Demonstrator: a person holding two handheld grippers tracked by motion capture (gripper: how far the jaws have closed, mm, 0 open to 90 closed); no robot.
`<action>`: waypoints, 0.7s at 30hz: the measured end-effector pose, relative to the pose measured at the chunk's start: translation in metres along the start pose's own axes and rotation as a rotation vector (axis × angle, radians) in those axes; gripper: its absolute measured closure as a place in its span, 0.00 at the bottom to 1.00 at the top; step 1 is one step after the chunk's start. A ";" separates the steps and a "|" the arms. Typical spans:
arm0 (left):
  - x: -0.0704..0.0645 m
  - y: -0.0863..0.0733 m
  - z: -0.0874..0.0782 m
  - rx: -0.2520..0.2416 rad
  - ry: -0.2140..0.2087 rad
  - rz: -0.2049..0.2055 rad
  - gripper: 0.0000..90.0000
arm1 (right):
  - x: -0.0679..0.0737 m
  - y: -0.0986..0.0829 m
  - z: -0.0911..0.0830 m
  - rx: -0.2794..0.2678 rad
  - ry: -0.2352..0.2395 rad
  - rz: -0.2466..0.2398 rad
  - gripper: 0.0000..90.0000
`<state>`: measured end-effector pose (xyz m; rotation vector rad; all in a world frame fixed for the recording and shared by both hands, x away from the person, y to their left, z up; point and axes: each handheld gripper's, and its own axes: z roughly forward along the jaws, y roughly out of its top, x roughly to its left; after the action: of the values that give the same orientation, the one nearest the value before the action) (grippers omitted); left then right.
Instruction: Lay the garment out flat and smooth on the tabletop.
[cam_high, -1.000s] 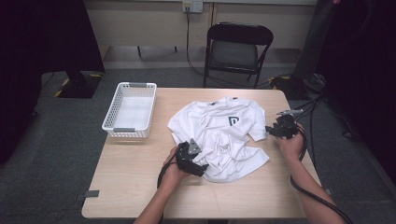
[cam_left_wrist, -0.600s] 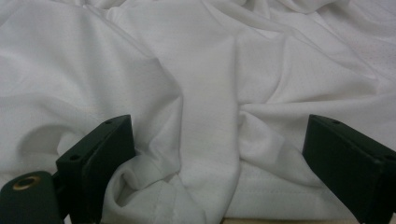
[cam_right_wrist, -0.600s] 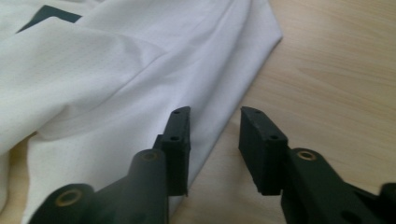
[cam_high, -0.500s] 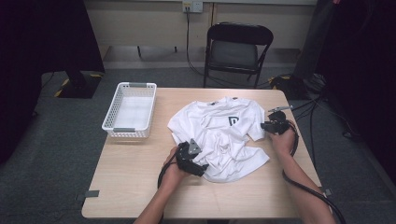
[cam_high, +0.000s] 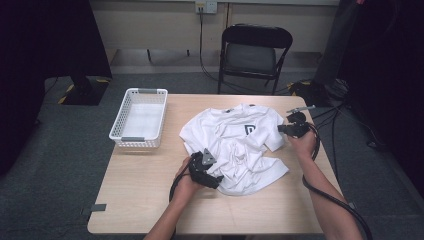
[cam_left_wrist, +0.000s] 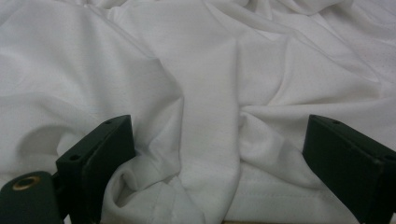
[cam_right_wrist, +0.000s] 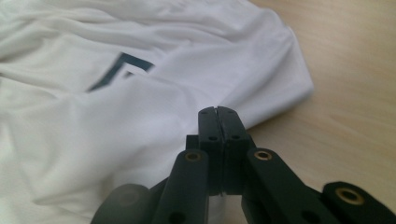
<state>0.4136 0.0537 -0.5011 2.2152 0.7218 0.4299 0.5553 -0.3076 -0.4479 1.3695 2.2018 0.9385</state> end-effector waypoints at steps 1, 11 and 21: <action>0.000 0.000 0.000 0.000 0.000 0.000 0.10 | 0.008 0.007 -0.002 -0.005 0.006 -0.017 0.99; 0.000 0.000 0.000 0.000 0.000 -0.002 0.10 | 0.085 0.018 0.001 -0.091 0.157 -0.128 0.67; 0.000 0.000 0.000 -0.001 0.001 -0.004 0.10 | 0.063 0.007 0.010 -0.041 0.079 -0.051 0.67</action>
<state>0.4137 0.0534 -0.5012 2.2127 0.7265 0.4298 0.5381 -0.2462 -0.4479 1.2724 2.2514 1.0305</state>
